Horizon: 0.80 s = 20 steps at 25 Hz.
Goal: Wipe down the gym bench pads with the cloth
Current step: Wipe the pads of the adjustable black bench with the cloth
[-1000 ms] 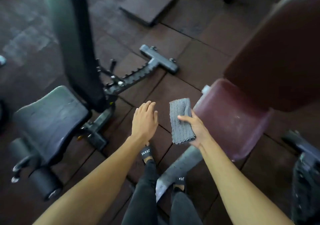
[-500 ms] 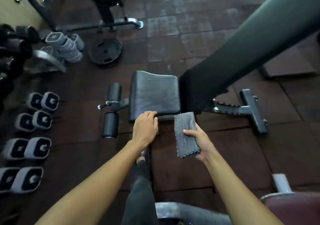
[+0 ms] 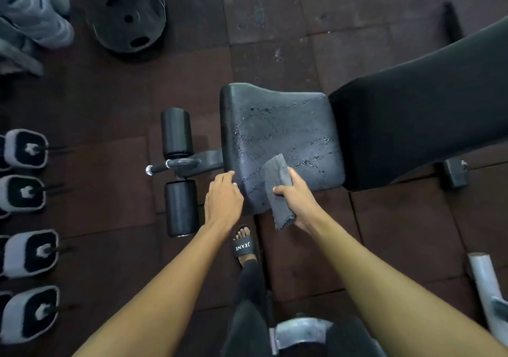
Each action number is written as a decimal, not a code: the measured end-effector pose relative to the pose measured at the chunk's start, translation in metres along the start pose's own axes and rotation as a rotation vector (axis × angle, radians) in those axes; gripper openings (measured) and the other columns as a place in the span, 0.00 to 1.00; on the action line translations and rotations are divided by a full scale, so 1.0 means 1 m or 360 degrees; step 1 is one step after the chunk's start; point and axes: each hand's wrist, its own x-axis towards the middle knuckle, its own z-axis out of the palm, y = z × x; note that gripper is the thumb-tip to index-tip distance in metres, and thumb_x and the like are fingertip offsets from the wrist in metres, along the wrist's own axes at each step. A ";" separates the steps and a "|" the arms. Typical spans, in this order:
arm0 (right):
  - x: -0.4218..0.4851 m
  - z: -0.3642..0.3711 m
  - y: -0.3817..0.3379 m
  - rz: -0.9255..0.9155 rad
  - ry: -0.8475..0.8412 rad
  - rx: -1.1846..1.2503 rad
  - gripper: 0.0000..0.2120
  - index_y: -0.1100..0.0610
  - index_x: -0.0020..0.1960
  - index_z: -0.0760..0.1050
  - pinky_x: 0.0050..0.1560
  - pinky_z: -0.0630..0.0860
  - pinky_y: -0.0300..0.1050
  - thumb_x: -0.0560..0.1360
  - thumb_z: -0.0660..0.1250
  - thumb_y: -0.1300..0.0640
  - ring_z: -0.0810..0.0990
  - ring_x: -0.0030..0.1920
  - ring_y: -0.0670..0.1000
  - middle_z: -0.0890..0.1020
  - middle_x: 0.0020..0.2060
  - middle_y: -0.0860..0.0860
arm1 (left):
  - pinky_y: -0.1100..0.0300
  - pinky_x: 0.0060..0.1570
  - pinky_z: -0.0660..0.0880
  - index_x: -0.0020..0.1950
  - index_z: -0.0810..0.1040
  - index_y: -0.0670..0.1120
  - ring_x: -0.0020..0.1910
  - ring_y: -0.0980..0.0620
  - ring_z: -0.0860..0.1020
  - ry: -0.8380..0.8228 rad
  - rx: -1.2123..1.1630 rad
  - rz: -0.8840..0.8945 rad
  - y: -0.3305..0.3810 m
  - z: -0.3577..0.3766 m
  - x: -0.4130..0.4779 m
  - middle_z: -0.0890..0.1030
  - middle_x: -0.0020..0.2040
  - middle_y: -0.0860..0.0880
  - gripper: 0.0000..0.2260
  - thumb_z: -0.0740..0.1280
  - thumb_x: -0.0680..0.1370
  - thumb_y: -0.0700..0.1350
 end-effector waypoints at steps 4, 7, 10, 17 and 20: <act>0.065 0.042 0.015 -0.0367 0.0173 -0.0700 0.36 0.52 0.78 0.60 0.72 0.64 0.44 0.73 0.55 0.73 0.68 0.72 0.51 0.70 0.73 0.49 | 0.50 0.68 0.65 0.75 0.66 0.46 0.71 0.42 0.69 -0.0181 -0.0145 -0.0403 -0.032 0.040 0.053 0.69 0.74 0.45 0.21 0.56 0.81 0.41; 0.101 0.065 0.041 -0.0608 0.0036 -0.0999 0.41 0.52 0.79 0.56 0.78 0.54 0.55 0.70 0.53 0.77 0.54 0.79 0.53 0.60 0.79 0.51 | 0.55 0.67 0.65 0.73 0.70 0.47 0.70 0.44 0.70 -0.0055 -0.0518 -0.0577 -0.041 0.069 0.070 0.73 0.71 0.45 0.19 0.56 0.81 0.39; 0.115 0.075 0.061 -0.0737 -0.0164 -0.1255 0.34 0.56 0.80 0.56 0.79 0.49 0.56 0.76 0.59 0.70 0.50 0.80 0.54 0.57 0.79 0.52 | 0.60 0.62 0.66 0.66 0.76 0.46 0.64 0.48 0.74 0.0524 -0.0839 -0.0804 -0.041 0.076 0.070 0.77 0.63 0.48 0.16 0.56 0.82 0.37; 0.148 0.019 0.047 -0.0920 0.0113 -0.0982 0.27 0.57 0.75 0.67 0.76 0.61 0.51 0.81 0.59 0.43 0.63 0.76 0.49 0.68 0.75 0.53 | 0.45 0.77 0.49 0.77 0.63 0.43 0.78 0.47 0.57 0.0392 -0.0275 -0.0337 -0.012 0.101 0.062 0.61 0.79 0.46 0.21 0.54 0.83 0.45; 0.176 0.005 0.044 -0.0981 0.0182 -0.1249 0.25 0.57 0.74 0.66 0.77 0.57 0.58 0.82 0.58 0.45 0.61 0.77 0.53 0.64 0.77 0.54 | 0.44 0.78 0.48 0.80 0.47 0.40 0.80 0.45 0.46 0.0252 -0.0185 -0.0487 0.015 0.127 0.077 0.48 0.81 0.43 0.30 0.47 0.83 0.56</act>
